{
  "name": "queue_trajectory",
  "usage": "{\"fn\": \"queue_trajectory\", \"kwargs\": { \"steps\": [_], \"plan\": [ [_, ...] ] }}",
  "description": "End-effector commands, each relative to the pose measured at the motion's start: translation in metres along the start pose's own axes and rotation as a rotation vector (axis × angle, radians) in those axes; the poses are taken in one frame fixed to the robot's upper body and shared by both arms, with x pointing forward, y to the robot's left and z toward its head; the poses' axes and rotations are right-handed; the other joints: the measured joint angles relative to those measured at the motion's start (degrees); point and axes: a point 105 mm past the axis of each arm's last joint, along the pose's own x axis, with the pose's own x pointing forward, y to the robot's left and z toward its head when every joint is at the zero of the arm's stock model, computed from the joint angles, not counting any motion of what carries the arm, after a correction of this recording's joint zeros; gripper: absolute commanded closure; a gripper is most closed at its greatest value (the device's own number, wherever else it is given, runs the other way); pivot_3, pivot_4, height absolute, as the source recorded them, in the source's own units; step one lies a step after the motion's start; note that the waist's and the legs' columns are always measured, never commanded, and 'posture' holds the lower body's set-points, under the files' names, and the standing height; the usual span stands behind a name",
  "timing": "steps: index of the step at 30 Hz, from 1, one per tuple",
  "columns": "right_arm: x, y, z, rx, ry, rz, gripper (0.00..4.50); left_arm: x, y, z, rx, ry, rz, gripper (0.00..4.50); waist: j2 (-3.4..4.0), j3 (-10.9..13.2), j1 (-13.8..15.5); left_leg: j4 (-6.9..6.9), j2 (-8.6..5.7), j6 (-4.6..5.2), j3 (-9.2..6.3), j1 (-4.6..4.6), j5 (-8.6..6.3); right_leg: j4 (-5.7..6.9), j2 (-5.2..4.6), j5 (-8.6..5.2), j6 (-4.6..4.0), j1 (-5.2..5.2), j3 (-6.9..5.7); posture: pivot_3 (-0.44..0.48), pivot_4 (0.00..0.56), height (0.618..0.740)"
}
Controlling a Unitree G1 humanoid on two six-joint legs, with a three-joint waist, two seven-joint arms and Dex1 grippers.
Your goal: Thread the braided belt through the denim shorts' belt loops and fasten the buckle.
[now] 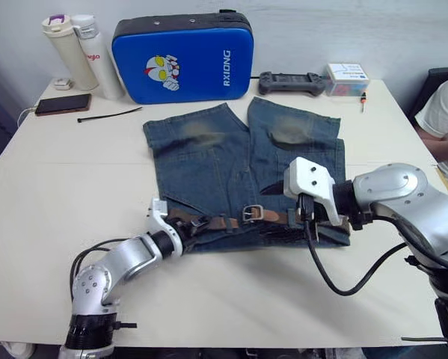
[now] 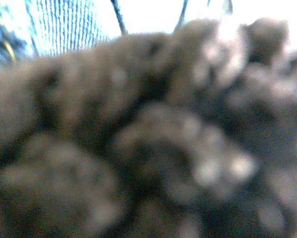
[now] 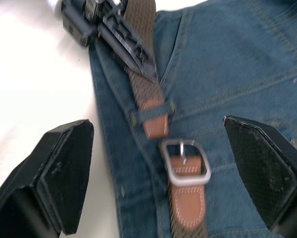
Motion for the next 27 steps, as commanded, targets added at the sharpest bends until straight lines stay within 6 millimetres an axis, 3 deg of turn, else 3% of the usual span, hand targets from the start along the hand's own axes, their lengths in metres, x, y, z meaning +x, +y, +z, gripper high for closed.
{"fn": "queue_trajectory", "kwargs": {
  "steps": [1, 6, 9, 17, 19, 22, 24, 27],
  "plan": [
    [-0.006, 0.004, 0.008, -0.032, -0.004, -0.009, 0.03, 0.007, -0.003, -0.004, 0.050, 0.047, -0.012, 4.50, 0.00, 0.0, 0.0, 0.00, -0.01, 0.00, 0.00, 0.00, 0.00, -0.01, 0.00, 0.00, 0.01, 0.00, 0.00, 0.000, 0.150, 0.740],
    [-0.004, 0.008, 0.006, -0.021, 0.011, -0.015, 0.03, 0.018, 0.005, -0.003, 0.046, 0.038, 0.039, 4.50, 0.00, 0.0, 0.0, 0.00, -0.01, 0.00, 0.00, 0.00, 0.00, -0.02, -0.01, 0.01, 0.02, 0.02, 0.00, 0.000, 0.150, 0.740],
    [-0.004, 0.009, 0.005, -0.013, 0.012, -0.026, 0.03, 0.021, 0.010, -0.017, 0.044, 0.094, 0.051, 4.50, 0.01, 0.0, 0.0, 0.00, -0.01, 0.00, -0.01, 0.05, 0.00, -0.04, -0.02, 0.02, 0.05, 0.08, 0.00, 0.000, 0.150, 0.740],
    [-0.004, 0.009, 0.003, -0.013, 0.018, -0.047, 0.03, 0.027, -0.001, -0.025, 0.191, 0.185, 0.032, 4.50, 0.02, 0.0, 0.1, 0.00, -0.07, 0.05, -0.11, 0.22, -0.03, -0.24, -0.05, 0.05, 0.11, 0.39, -0.09, 0.000, 0.150, 0.740],
    [-0.004, 0.009, 0.002, -0.015, 0.020, -0.054, 0.00, 0.024, -0.001, -0.025, 0.189, 0.181, 0.028, 3.58, 0.02, 0.0, 0.0, -0.01, -0.06, 0.06, -0.11, 0.22, -0.04, -0.27, -0.05, 0.06, 0.12, 0.38, -0.09, 0.000, 0.150, 0.740],
    [-0.004, 0.008, 0.002, -0.016, 0.019, -0.059, 0.00, 0.020, -0.005, -0.023, 0.190, 0.173, 0.020, 2.63, 0.02, 0.0, -0.1, -0.02, -0.05, 0.06, -0.11, 0.22, -0.04, -0.28, -0.05, 0.06, 0.11, 0.38, -0.09, 0.000, 0.150, 0.740],
    [-0.004, 0.008, 0.002, -0.016, 0.016, -0.059, 0.00, 0.017, -0.009, -0.023, 0.191, 0.173, 0.002, 1.69, 0.02, 0.0, -0.1, -0.02, -0.05, 0.05, -0.11, 0.22, -0.04, -0.28, -0.05, 0.06, 0.11, 0.38, -0.09, 0.000, 0.150, 0.740],
    [-0.003, 0.008, 0.002, -0.015, 0.014, -0.058, 0.00, 0.010, -0.010, -0.017, 0.175, 0.142, 0.006, 1.69, 0.04, 0.0, -0.2, -0.03, -0.05, 0.05, -0.11, 0.23, -0.04, -0.27, -0.04, 0.06, 0.11, 0.38, -0.09, 0.000, 0.150, 0.740]
  ]
}}
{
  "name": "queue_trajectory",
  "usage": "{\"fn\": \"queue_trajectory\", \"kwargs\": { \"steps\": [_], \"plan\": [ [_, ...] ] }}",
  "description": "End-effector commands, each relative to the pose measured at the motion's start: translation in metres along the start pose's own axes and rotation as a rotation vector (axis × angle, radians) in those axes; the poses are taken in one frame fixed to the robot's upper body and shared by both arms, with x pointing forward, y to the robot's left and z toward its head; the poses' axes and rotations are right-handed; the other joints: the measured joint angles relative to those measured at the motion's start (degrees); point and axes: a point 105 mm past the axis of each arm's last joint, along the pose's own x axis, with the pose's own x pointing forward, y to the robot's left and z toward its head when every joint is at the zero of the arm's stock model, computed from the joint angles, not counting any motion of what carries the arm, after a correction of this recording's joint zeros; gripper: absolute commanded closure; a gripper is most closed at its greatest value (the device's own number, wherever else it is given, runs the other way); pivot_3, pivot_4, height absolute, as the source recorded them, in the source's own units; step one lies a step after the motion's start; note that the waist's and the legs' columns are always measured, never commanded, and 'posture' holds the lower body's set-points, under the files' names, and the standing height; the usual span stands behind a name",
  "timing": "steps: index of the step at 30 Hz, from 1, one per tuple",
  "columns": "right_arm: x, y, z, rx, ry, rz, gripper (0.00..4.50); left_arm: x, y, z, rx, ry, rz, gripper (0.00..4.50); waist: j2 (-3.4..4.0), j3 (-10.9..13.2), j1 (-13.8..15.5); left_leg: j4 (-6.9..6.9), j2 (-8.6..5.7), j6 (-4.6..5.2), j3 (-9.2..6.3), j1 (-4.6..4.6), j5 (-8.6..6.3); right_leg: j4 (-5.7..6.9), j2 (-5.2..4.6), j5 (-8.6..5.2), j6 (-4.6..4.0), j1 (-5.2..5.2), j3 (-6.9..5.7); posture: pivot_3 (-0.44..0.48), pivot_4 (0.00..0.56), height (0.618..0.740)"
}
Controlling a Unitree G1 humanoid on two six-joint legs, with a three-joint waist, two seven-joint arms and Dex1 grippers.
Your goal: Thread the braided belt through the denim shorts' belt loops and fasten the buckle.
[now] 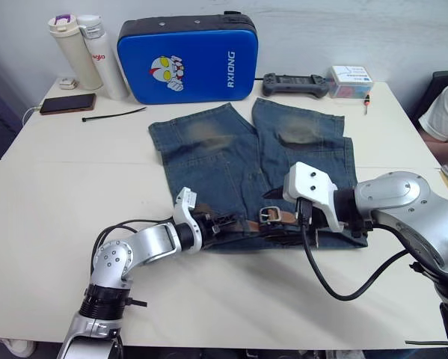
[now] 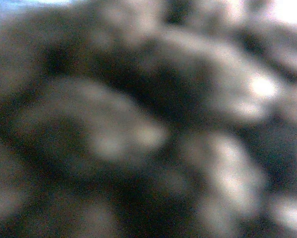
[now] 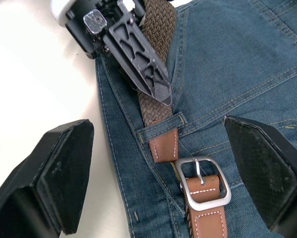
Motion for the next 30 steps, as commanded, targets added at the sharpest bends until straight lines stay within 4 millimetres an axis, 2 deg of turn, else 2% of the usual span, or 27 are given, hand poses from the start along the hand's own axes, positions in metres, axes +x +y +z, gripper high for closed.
{"fn": "queue_trajectory", "kwargs": {
  "steps": [1, 6, 10, 18, 24, 27, 30],
  "plan": [
    [-0.006, 0.001, 0.008, -0.054, -0.020, -0.020, 0.00, -0.010, 0.004, -0.004, -0.023, -0.004, 0.030, 1.69, 0.01, 0.0, -0.2, 0.00, 0.01, 0.00, 0.00, 0.00, 0.00, 0.00, 0.01, 0.00, 0.00, 0.00, 0.00, 0.000, 0.150, 0.740],
    [-0.004, 0.000, 0.008, -0.058, -0.023, -0.015, 0.00, -0.031, 0.015, 0.004, -0.039, -0.072, 0.102, 1.69, 0.04, 0.0, -0.7, -0.06, 0.06, -0.04, 0.01, 0.01, 0.00, 0.00, 0.04, 0.00, 0.00, -0.03, 0.02, 0.000, 0.150, 0.740],
    [-0.002, 0.000, 0.008, -0.060, -0.030, -0.011, 0.00, -0.040, 0.022, 0.013, -0.080, -0.147, 0.140, 1.69, 0.06, 0.0, -0.8, -0.07, 0.06, -0.04, 0.00, 0.02, 0.00, 0.00, 0.03, 0.00, -0.01, -0.03, 0.02, 0.000, 0.150, 0.740],
    [0.003, -0.003, 0.009, -0.067, -0.037, -0.001, 0.00, -0.048, 0.009, 0.026, -0.125, -0.279, 0.145, 1.69, 0.06, 0.1, -1.1, -0.07, 0.05, -0.03, 0.01, 0.01, 0.00, -0.02, 0.04, 0.00, -0.01, -0.04, 0.02, 0.000, 0.150, 0.740],
    [0.004, -0.005, 0.009, -0.066, -0.039, 0.007, 0.00, -0.062, -0.002, 0.024, -0.133, -0.360, 0.193, 1.69, 0.05, 0.1, -1.3, -0.08, 0.06, -0.03, 0.02, -0.01, 0.00, -0.06, 0.04, 0.00, 0.00, -0.03, 0.03, 0.000, 0.150, 0.740],
    [0.005, -0.004, 0.009, -0.055, -0.040, 0.027, 0.00, -0.072, -0.011, 0.015, -0.174, -0.416, 0.226, 1.69, 0.05, 0.1, -1.4, -0.10, 0.06, -0.03, 0.02, -0.01, 0.00, -0.09, 0.05, 0.00, 0.00, -0.03, 0.03, 0.000, 0.150, 0.740],
    [0.006, -0.003, 0.008, -0.050, -0.042, 0.045, 0.00, -0.081, -0.011, 0.014, -0.218, -0.458, 0.265, 1.69, 0.05, 0.1, -1.3, -0.14, 0.06, -0.02, 0.03, -0.01, -0.01, -0.15, 0.05, 0.00, -0.01, -0.02, 0.03, 0.000, 0.150, 0.740]
  ]
}}
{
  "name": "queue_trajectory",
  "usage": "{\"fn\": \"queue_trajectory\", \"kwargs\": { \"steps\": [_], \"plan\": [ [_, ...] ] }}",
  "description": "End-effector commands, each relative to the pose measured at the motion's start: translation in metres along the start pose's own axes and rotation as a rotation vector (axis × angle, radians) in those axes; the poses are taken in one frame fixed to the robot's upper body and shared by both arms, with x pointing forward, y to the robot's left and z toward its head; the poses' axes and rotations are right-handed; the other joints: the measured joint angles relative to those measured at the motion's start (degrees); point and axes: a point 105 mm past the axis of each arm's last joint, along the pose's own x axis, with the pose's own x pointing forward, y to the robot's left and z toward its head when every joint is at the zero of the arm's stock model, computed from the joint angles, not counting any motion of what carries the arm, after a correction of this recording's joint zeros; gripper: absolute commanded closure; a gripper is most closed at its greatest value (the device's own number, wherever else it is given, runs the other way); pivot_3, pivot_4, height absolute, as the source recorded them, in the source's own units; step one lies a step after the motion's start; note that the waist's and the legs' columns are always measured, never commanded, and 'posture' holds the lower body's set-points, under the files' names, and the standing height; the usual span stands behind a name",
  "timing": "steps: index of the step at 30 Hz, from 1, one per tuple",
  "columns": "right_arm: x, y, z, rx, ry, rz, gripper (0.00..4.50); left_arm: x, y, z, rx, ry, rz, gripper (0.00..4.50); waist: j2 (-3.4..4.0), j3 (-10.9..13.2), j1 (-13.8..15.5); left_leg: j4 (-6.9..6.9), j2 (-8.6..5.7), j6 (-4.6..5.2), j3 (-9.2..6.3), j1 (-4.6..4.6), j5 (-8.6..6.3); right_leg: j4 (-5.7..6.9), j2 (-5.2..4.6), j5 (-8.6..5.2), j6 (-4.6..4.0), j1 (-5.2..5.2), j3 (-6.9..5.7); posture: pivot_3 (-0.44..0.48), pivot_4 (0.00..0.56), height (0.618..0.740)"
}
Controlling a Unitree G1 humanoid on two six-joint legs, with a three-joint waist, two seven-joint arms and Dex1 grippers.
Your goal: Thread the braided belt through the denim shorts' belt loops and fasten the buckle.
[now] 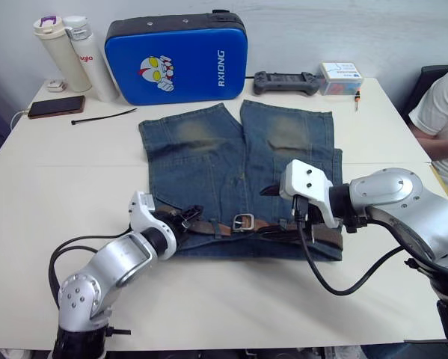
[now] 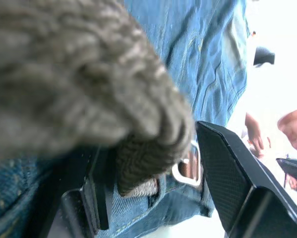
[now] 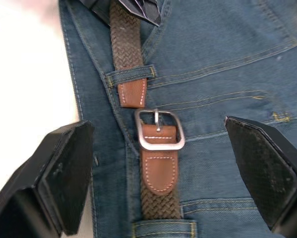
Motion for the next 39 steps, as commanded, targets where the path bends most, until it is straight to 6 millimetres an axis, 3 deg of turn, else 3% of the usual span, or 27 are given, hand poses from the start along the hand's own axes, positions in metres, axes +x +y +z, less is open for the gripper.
{"fn": "queue_trajectory", "kwargs": {
  "steps": [1, 5, 13, 16, 17, 21, 35, 39],
  "plan": [
    [0.001, 0.002, 0.008, -0.028, -0.029, 0.028, 0.00, -0.015, -0.004, 0.007, -0.031, -0.077, 0.024, 1.69, 0.00, 0.0, 0.0, -0.01, 0.00, 0.00, 0.00, 0.00, 0.00, 0.00, 0.00, 0.00, 0.00, 0.00, 0.00, 0.000, 0.150, 0.740],
    [0.007, 0.002, 0.009, -0.039, -0.042, 0.052, 0.00, -0.021, 0.007, 0.013, -0.054, -0.112, 0.081, 1.69, 0.02, 0.0, -0.1, -0.01, 0.00, 0.00, 0.03, 0.03, 0.00, 0.00, 0.02, 0.00, 0.00, 0.03, 0.01, 0.000, 0.150, 0.740],
    [0.015, -0.002, 0.013, -0.072, -0.054, 0.081, 0.00, -0.033, 0.023, 0.019, 0.134, -0.116, 0.190, 1.69, 0.08, 0.1, -0.1, -0.09, 0.03, 0.00, 0.02, 0.03, 0.01, -0.08, 0.02, -0.01, -0.03, 0.02, 0.01, 0.000, 0.150, 0.740],
    [0.016, -0.004, 0.013, -0.090, -0.049, 0.092, 0.00, -0.039, 0.035, 0.019, 0.481, -0.064, 0.291, 1.69, -0.04, 0.2, -0.2, -0.17, 0.04, 0.00, 0.02, 0.03, 0.01, -0.14, 0.01, -0.02, -0.05, 0.02, 0.00, 0.000, 0.150, 0.740],
    [0.017, -0.004, 0.013, -0.096, -0.045, 0.097, 0.00, -0.039, 0.036, 0.016, 0.495, -0.051, 0.299, 1.69, -0.06, 0.3, -0.3, -0.25, 0.04, -0.04, 0.02, 0.04, 0.03, -0.13, 0.02, -0.03, -0.07, -0.02, 0.00, 0.000, 0.150, 0.740],
    [0.017, -0.006, 0.014, -0.116, -0.041, 0.113, 0.00, -0.036, 0.034, 0.007, 0.372, -0.056, 0.268, 1.69, 0.15, 0.3, -0.1, -0.64, 0.02, -0.04, 0.08, 0.18, 0.10, -0.32, -0.04, -0.05, -0.12, 0.00, 0.06, 0.000, 0.150, 0.740],
    [0.017, -0.007, 0.013, -0.129, -0.037, 0.134, 0.00, -0.031, 0.026, 0.003, 0.247, -0.091, 0.230, 1.69, 0.13, 0.4, 0.0, -0.65, 0.04, 0.01, 0.05, 0.01, 0.07, -0.55, -0.04, -0.04, -0.09, -0.02, -0.02, 0.000, 0.150, 0.740],
    [0.017, -0.007, 0.013, -0.127, -0.035, 0.137, 0.00, -0.030, 0.026, 0.001, 0.238, -0.082, 0.231, 2.57, 0.13, 0.4, 0.0, -0.63, 0.04, 0.01, 0.05, 0.03, 0.07, -0.56, -0.04, -0.03, -0.08, 0.01, -0.02, 0.000, 0.150, 0.740]
  ]
}}
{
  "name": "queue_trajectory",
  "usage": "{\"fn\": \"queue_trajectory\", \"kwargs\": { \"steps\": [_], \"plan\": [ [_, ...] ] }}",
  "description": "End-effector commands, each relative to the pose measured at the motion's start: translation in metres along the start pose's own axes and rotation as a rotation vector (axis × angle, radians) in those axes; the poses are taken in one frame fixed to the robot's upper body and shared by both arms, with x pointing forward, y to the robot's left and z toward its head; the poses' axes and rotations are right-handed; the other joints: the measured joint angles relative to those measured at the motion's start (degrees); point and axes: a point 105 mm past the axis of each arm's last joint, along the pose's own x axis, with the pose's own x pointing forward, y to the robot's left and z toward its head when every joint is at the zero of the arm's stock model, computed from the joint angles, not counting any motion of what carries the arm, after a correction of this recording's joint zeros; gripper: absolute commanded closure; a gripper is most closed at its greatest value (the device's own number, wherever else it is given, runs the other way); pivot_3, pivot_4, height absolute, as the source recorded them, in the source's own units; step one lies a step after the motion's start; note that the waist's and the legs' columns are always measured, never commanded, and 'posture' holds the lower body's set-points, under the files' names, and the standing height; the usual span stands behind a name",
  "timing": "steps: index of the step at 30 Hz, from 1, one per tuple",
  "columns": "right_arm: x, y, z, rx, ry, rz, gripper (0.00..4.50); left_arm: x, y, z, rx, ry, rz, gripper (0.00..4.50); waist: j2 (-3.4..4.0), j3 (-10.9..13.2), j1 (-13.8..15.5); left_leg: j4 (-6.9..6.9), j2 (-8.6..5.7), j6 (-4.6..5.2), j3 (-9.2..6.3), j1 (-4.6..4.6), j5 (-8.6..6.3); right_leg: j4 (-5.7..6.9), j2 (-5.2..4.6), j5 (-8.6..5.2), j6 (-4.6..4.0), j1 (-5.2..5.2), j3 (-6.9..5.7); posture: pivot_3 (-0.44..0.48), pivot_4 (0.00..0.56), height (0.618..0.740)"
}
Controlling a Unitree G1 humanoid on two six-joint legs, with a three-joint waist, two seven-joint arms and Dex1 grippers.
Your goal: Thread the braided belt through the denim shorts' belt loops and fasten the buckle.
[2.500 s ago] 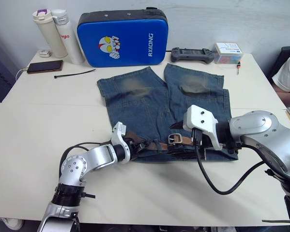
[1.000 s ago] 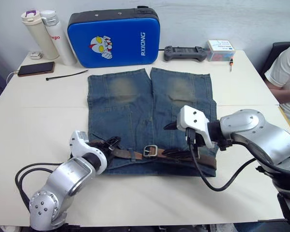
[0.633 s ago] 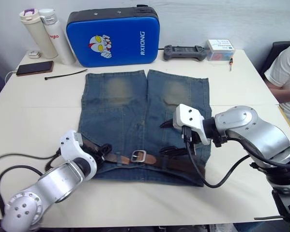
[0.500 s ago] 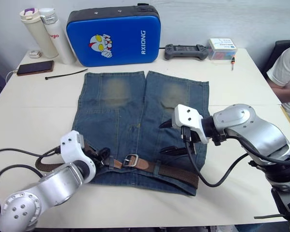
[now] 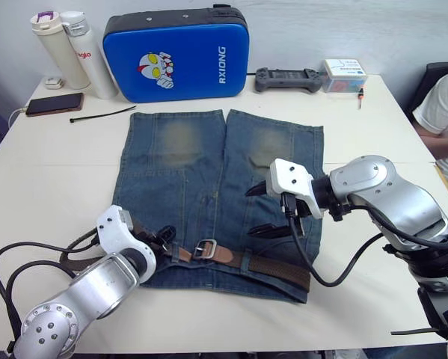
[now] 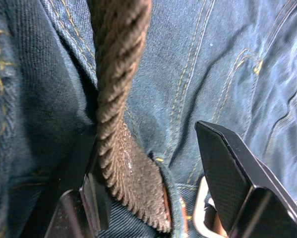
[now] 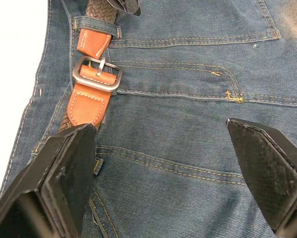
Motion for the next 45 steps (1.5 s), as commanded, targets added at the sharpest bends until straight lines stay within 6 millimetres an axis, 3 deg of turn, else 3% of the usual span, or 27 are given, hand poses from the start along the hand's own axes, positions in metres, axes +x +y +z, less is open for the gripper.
{"fn": "queue_trajectory", "kwargs": {
  "steps": [1, 2, 3, 6, 7, 9, 19, 27, 35, 45],
  "plan": [
    [-0.001, 0.001, 0.006, -0.037, -0.011, 0.002, 0.00, -0.006, -0.010, -0.004, 0.010, 0.006, -0.040, 2.94, 0.00, 0.0, 0.0, 0.00, 0.00, 0.00, 0.00, 0.00, 0.00, 0.00, 0.00, 0.00, 0.00, 0.00, 0.00, 0.000, 0.150, 0.740],
    [-0.001, 0.001, 0.006, -0.037, -0.012, 0.003, 0.00, -0.006, -0.009, -0.005, 0.006, 0.005, -0.035, 3.37, 0.00, 0.0, 0.0, 0.00, 0.00, 0.00, 0.00, 0.00, 0.00, 0.00, 0.00, 0.00, 0.00, 0.00, 0.00, 0.000, 0.150, 0.740],
    [-0.001, 0.001, 0.007, -0.037, -0.012, 0.003, 0.00, -0.006, -0.008, -0.004, -0.001, 0.002, -0.031, 3.37, 0.00, 0.0, 0.0, 0.00, 0.00, 0.00, 0.00, 0.00, 0.00, 0.00, 0.00, 0.00, 0.00, 0.00, 0.00, 0.000, 0.150, 0.740],
    [0.000, 0.001, 0.007, -0.038, -0.014, 0.007, 0.00, -0.006, -0.008, -0.003, -0.015, -0.010, -0.035, 2.80, 0.00, 0.0, 0.0, -0.01, 0.00, 0.00, 0.00, 0.00, 0.00, 0.00, 0.01, 0.00, 0.00, 0.00, 0.00, 0.000, 0.150, 0.740],
    [0.000, 0.001, 0.007, -0.038, -0.014, 0.007, 0.00, -0.007, -0.008, -0.004, -0.016, -0.011, -0.036, 2.25, 0.00, 0.0, 0.0, -0.01, 0.00, 0.00, 0.00, 0.00, 0.00, 0.00, 0.01, 0.00, 0.00, 0.00, -0.01, 0.000, 0.150, 0.740],
    [0.001, 0.000, 0.007, -0.040, -0.014, 0.009, 0.00, -0.007, -0.007, -0.004, -0.032, -0.010, -0.030, 1.72, 0.00, 0.0, 0.0, -0.01, 0.00, 0.00, 0.00, 0.00, 0.00, -0.01, 0.01, 0.00, 0.00, 0.00, 0.00, 0.000, 0.150, 0.740],
    [0.005, 0.001, 0.006, -0.046, -0.008, 0.026, 0.00, -0.014, 0.001, -0.005, 0.026, -0.019, 0.028, 1.72, 0.00, 0.0, 0.0, 0.00, 0.00, 0.00, 0.00, 0.00, 0.00, 0.00, 0.01, 0.00, 0.00, 0.00, -0.01, 0.000, 0.150, 0.740],
    [0.008, 0.002, 0.003, -0.050, -0.010, 0.036, 0.00, -0.025, -0.005, -0.002, -0.027, -0.019, -0.013, 1.72, 0.00, 0.0, -0.1, -0.01, 0.00, -0.01, 0.00, 0.01, 0.00, -0.01, 0.01, 0.00, 0.00, 0.01, 0.00, 0.000, 0.150, 0.740],
    [0.010, 0.005, 0.006, -0.054, -0.047, 0.069, 0.00, -0.048, 0.016, 0.016, -0.241, -0.149, 0.014, 1.72, 0.01, 0.0, -0.1, -0.03, 0.04, -0.01, 0.00, 0.04, 0.00, -0.04, 0.01, 0.00, -0.01, 0.03, -0.01, 0.000, 0.150, 0.740],
    [0.022, 0.003, 0.014, -0.070, -0.084, 0.080, 0.00, -0.049, 0.027, 0.040, -0.319, -0.256, -0.017, 1.72, 0.01, 0.0, 0.0, -0.05, 0.04, 0.04, -0.02, 0.09, -0.02, -0.16, 0.01, 0.00, -0.01, 0.17, -0.07, 0.000, 0.150, 0.740]
  ]
}}
